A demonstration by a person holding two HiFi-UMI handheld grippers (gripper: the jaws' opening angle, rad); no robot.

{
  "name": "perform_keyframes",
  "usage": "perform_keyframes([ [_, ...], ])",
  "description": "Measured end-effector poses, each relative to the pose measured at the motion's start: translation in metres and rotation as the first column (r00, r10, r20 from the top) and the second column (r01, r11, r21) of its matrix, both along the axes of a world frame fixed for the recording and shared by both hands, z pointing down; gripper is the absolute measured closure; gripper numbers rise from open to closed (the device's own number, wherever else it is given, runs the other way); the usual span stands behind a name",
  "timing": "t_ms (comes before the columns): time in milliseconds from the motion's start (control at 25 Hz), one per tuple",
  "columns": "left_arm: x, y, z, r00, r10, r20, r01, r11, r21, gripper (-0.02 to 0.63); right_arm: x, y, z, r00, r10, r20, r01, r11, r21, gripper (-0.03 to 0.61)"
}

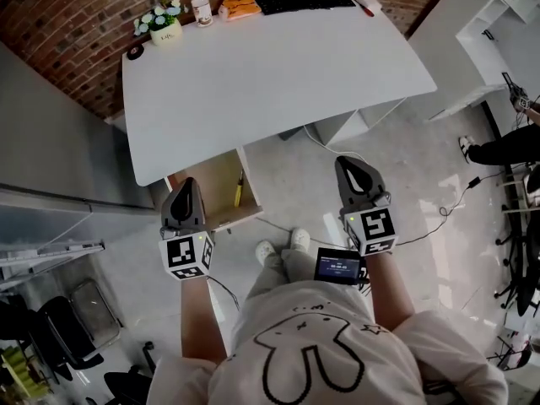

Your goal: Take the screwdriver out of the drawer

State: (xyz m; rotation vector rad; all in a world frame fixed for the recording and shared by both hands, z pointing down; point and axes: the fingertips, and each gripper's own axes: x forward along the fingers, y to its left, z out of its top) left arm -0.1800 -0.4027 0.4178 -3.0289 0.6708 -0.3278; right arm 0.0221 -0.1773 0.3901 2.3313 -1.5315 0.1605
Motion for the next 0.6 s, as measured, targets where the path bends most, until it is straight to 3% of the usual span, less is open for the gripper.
perform_keyframes([
  [320,0.024,0.012,0.019,0.999,0.011,0.04,-0.01,1.0,-0.021,0.601,0.015,-0.003,0.018,0.998,-0.039,0.041,0.04,0.999,-0.009,0.557],
  [600,0.04,0.025,0.064,0.993,0.037,0.111,-0.028,0.996,-0.086,0.6,0.028,0.001,0.057,0.994,-0.035,0.1,0.037,0.999,-0.028,0.557],
])
